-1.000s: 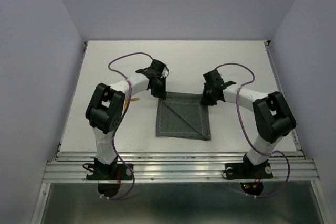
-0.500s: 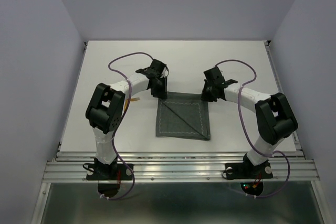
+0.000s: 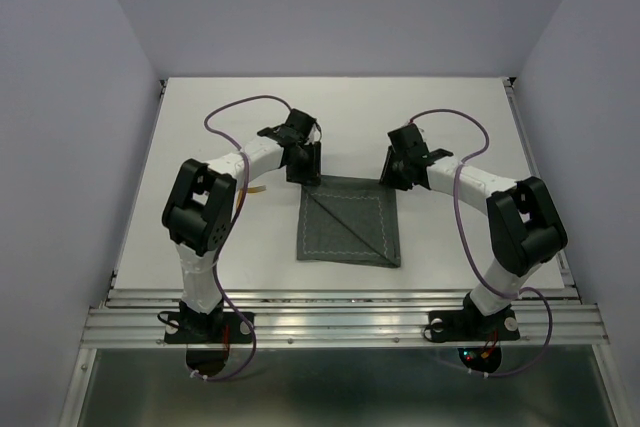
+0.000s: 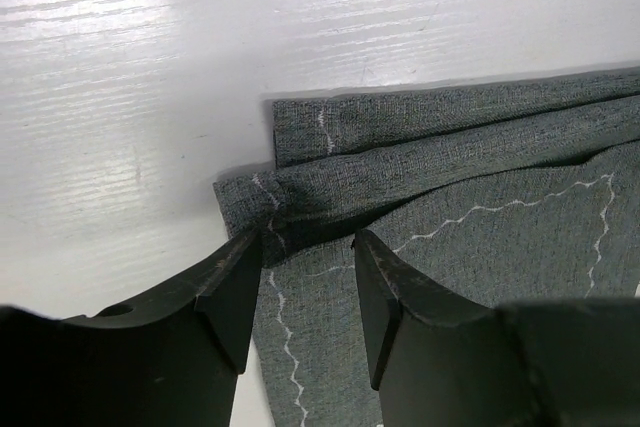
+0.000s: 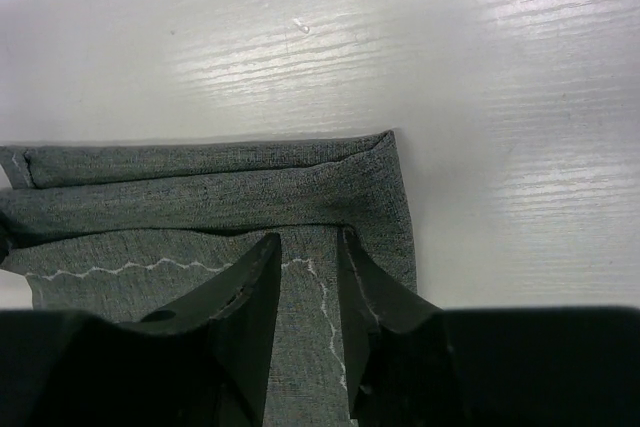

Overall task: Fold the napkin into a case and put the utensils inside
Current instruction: Smooth out the top corner of the smaller-rectangle-folded napkin at the center of the board.

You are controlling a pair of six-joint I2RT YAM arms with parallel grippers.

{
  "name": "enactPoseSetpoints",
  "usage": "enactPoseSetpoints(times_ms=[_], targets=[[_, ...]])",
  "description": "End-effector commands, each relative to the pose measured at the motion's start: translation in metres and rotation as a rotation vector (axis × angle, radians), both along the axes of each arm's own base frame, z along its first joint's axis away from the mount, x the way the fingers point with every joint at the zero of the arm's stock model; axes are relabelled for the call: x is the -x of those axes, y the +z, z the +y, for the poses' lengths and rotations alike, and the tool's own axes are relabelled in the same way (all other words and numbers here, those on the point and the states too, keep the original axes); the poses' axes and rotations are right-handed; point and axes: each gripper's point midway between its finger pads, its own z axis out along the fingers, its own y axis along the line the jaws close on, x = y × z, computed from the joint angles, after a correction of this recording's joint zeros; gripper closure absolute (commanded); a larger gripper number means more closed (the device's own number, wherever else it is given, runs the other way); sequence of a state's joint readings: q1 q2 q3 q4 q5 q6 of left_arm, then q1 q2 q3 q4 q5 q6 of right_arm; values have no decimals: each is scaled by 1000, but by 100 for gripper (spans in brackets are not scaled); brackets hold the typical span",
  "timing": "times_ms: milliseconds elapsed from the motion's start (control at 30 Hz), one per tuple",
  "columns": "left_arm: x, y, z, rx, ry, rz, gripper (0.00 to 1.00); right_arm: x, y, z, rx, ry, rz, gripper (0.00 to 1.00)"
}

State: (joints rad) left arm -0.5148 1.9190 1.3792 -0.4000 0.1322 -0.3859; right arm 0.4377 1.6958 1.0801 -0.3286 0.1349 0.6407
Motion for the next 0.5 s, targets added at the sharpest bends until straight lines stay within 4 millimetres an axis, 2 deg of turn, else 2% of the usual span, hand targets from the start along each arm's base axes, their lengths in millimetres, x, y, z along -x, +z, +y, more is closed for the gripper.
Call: enactPoseSetpoints(times_ms=[0, 233, 467], targets=[[-13, 49, 1, 28, 16, -105, 47, -4, 5, 1, -5, 21, -29, 64], [-12, 66, 6, 27, 36, -132, 47, 0, -9, 4, -5, 48, 11, 61], [-6, 66, 12, 23, 47, -128, 47, 6, -26, 2, 9, 57, 51, 62]])
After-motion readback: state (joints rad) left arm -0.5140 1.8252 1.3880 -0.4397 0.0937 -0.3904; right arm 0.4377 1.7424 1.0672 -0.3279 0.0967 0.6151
